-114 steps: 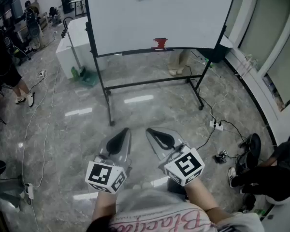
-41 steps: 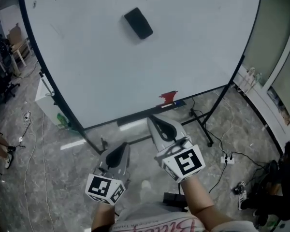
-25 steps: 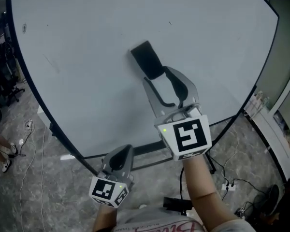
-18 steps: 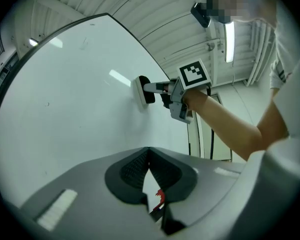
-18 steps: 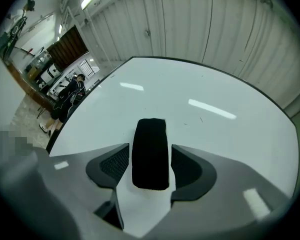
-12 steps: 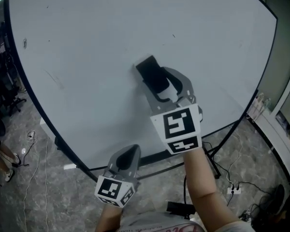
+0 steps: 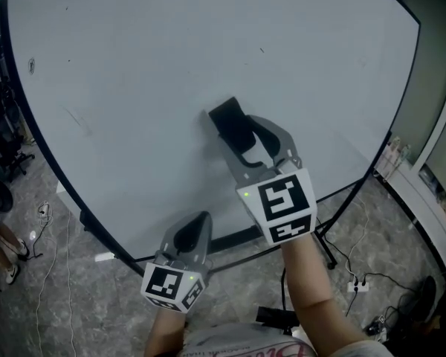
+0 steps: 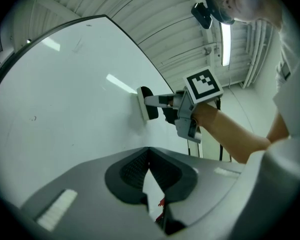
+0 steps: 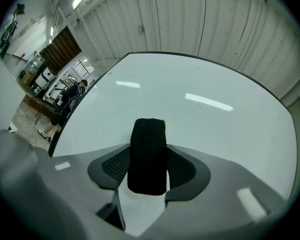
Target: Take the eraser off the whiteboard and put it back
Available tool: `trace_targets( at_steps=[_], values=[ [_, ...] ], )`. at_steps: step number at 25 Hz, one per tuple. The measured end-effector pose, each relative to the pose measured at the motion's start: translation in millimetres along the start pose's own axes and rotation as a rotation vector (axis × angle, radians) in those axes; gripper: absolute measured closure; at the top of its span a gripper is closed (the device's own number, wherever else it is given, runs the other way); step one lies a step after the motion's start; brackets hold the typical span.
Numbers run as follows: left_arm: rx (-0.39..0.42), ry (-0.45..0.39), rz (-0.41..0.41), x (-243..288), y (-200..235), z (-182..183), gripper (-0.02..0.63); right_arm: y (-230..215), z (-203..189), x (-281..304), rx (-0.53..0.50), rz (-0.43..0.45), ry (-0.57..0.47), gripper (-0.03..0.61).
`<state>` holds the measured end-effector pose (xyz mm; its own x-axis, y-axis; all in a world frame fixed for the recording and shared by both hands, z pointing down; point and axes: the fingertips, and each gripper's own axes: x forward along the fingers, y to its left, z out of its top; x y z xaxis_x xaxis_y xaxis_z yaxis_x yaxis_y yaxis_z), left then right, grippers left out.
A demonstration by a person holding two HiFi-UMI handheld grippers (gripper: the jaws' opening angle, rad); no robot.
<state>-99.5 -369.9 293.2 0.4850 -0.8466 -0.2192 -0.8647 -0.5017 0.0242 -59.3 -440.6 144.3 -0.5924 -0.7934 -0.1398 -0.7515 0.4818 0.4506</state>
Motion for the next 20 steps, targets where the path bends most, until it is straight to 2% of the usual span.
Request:
trace_targets(
  at_steps=[8, 16, 20],
  values=[
    [-0.007, 0.000, -0.001, -2, 0, -2, 0.615, 50, -46, -23, 0.037, 0.094, -0.011, 0.360],
    [-0.002, 0.018, -0.013, -6, -5, -9, 0.615, 84, -104, -46, 0.121, 0.115, 0.087, 0.360],
    [0.002, 0.024, -0.010, -10, -6, -10, 0.615, 90, -123, -59, 0.173, 0.096, 0.110, 0.360]
  ],
)
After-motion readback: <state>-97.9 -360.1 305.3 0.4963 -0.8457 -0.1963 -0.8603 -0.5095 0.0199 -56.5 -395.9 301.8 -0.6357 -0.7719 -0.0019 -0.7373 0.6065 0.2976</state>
